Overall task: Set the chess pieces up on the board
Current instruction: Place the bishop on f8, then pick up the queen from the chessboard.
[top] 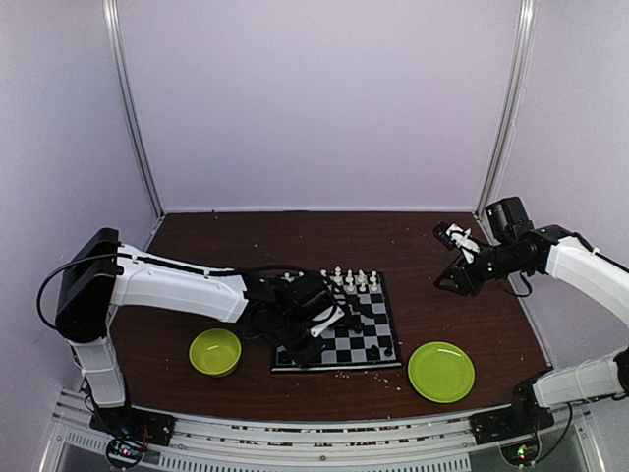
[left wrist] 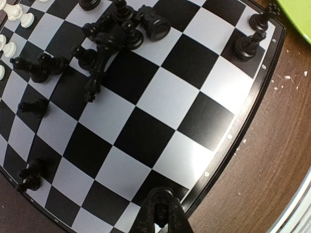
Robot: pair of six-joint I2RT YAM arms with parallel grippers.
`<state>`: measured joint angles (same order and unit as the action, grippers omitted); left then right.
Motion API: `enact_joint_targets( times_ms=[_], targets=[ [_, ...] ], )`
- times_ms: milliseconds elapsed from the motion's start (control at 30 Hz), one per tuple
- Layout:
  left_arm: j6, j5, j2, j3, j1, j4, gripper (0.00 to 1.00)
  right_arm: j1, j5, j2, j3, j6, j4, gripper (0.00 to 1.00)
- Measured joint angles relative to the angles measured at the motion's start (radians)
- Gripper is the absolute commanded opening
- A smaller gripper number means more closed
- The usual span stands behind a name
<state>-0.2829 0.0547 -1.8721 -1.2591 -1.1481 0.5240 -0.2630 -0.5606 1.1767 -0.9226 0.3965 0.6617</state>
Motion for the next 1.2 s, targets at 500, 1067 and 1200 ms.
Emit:
enact_joint_targets(
  times_ms=[500, 1067, 1200],
  targets=[
    [0.012, 0.027, 0.000, -0.072, 0.000, 0.041, 0.37, 0.000, 0.000, 0.000, 0.000, 0.000, 0.000, 0.35],
    [0.057, 0.064, -0.290, -0.608, 0.109, 0.080, 0.39, 0.000, 0.000, 0.000, 0.000, 0.000, 0.002, 0.35],
    [0.056, 0.055, -0.384, -0.698, 0.119, 0.109, 0.40, 0.000, 0.000, 0.000, 0.000, 0.001, 0.002, 0.35]
  ],
)
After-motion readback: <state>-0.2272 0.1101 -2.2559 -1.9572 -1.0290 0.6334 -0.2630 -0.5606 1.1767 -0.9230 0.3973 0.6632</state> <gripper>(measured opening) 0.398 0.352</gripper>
